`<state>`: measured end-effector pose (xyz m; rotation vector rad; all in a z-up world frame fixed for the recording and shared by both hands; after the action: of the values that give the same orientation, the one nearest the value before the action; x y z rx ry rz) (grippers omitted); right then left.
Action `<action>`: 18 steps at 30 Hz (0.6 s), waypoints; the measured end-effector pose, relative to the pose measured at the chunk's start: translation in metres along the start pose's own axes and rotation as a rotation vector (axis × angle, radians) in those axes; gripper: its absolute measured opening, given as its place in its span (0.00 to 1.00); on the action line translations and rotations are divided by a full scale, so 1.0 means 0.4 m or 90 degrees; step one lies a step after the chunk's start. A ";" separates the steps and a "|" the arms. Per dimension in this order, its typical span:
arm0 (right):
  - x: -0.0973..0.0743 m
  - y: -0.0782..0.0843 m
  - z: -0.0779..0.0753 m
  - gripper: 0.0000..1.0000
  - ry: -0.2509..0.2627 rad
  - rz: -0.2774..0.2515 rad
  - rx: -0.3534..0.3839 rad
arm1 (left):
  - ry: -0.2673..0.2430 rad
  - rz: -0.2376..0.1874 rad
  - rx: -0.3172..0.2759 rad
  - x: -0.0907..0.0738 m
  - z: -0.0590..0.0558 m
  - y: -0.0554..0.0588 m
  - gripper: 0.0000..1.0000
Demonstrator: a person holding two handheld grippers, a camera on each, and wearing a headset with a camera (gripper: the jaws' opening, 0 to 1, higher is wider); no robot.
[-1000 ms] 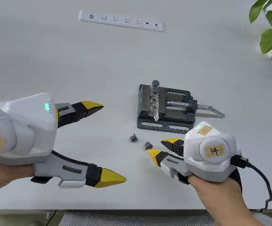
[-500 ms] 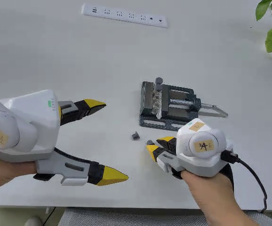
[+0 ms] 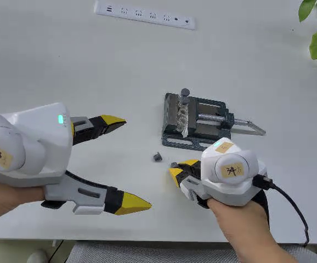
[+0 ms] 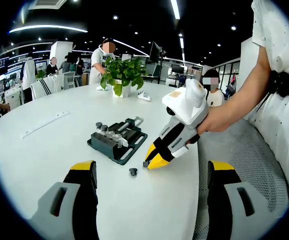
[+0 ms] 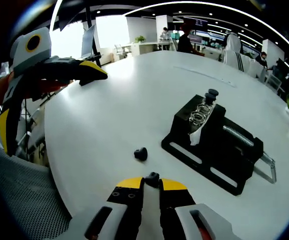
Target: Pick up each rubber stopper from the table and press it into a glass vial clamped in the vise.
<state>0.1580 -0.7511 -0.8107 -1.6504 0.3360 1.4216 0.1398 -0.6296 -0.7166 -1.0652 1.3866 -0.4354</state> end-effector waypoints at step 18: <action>-0.003 0.004 -0.001 0.07 -0.018 0.016 -0.125 | 0.003 0.000 -0.003 0.003 0.000 0.000 0.91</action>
<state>0.1567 -0.7526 -0.8105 -1.7860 0.2075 1.5358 0.1398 -0.6306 -0.7174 -1.0693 1.3926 -0.4346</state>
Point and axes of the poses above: the centre of the closed fingertips' face, and the gripper's own axes: x roughly forward along the fingers, z roughly to its left, y roughly out of its underside, the point moved 4 cm from there along -x, roughly backward along the fingers, and after that the axes turned 14 degrees about z, right-handed, at the moved point
